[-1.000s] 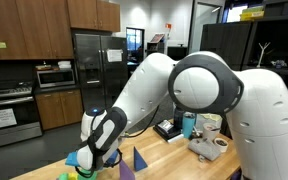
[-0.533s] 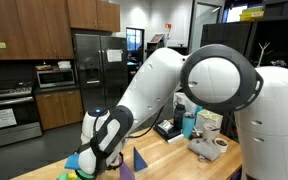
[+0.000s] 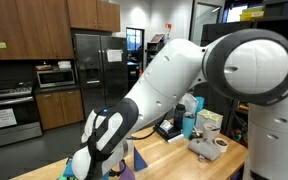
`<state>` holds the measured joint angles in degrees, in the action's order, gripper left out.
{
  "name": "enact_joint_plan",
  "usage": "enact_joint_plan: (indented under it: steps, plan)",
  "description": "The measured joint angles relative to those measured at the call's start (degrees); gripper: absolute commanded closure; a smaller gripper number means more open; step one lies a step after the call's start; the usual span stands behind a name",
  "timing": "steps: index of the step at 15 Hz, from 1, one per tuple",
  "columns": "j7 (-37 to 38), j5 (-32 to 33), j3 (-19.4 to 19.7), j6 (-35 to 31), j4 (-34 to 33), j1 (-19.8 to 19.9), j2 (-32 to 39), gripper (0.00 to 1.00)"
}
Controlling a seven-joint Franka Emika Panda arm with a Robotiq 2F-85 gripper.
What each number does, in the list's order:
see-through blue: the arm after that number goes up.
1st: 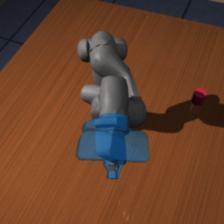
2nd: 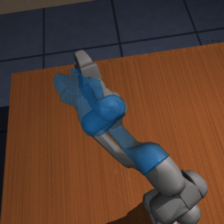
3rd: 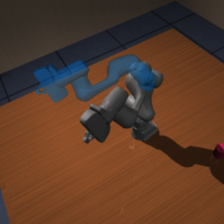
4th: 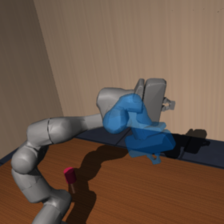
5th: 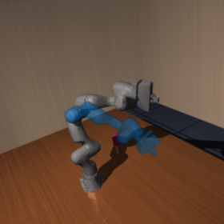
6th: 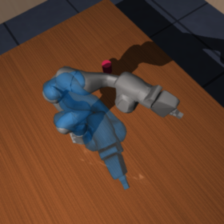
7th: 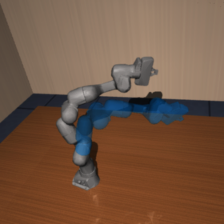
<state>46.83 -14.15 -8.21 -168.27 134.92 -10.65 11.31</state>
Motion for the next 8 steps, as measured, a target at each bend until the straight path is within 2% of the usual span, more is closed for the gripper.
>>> enact_joint_plan:
  steps: [5,8]
  plan:
    - [-21.57,-21.3,-9.72,0.75,3.39,6.01,-4.58,0.79]
    - [-34.19,-32.94,-11.64,4.05,4.66,7.76,-7.51,0.79]
